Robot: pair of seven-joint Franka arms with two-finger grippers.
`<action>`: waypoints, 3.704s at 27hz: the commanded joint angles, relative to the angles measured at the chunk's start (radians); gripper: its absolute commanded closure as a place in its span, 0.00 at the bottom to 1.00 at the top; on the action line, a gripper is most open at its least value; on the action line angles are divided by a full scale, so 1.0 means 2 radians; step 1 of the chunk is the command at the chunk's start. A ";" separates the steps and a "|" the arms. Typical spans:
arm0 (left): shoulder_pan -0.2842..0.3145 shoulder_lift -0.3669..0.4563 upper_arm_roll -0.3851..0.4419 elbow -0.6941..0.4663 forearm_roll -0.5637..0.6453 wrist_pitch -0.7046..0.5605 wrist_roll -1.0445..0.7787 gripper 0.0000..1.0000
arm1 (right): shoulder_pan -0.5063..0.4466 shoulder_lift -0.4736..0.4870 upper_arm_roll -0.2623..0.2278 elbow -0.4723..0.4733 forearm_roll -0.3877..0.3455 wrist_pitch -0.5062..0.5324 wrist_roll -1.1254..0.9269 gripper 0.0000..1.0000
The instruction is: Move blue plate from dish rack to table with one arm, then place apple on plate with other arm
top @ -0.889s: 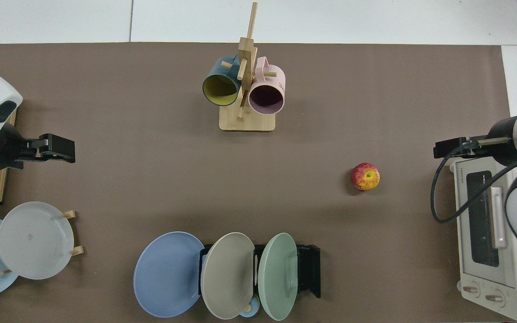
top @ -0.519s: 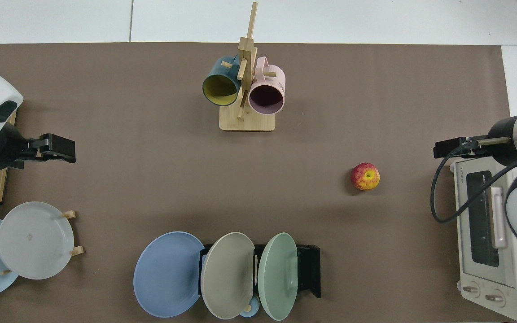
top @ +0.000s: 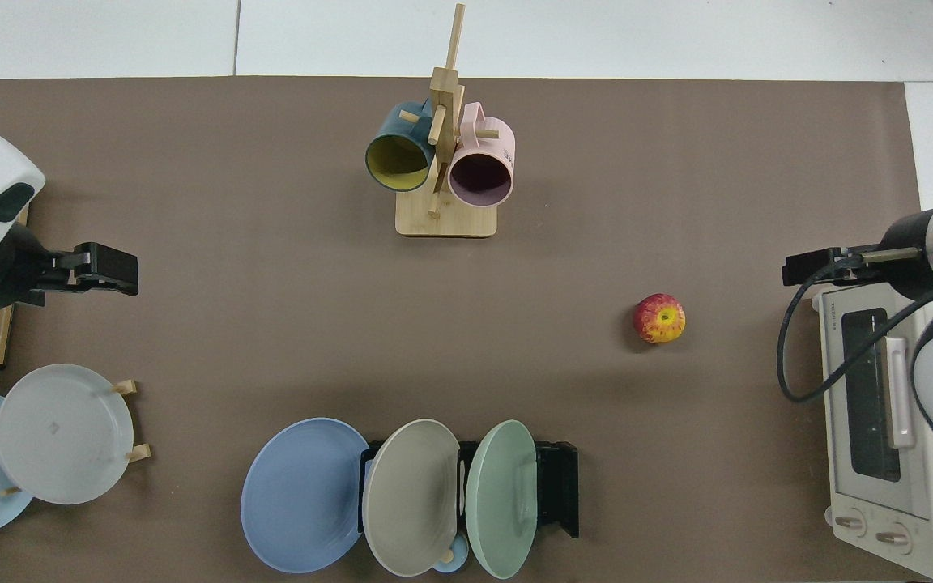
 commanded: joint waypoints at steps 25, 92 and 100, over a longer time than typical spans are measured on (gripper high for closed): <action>-0.016 -0.191 -0.134 -0.382 -0.010 0.127 -0.030 0.00 | 0.000 -0.005 0.001 -0.010 0.002 0.011 0.008 0.00; 0.007 -0.010 -0.079 -0.182 -0.139 0.226 -0.173 1.00 | 0.084 0.144 0.004 -0.158 0.004 0.247 0.102 0.00; -0.065 0.062 -0.085 -0.216 -0.168 0.384 -0.249 1.00 | 0.083 0.154 0.004 -0.164 0.000 0.257 0.100 0.13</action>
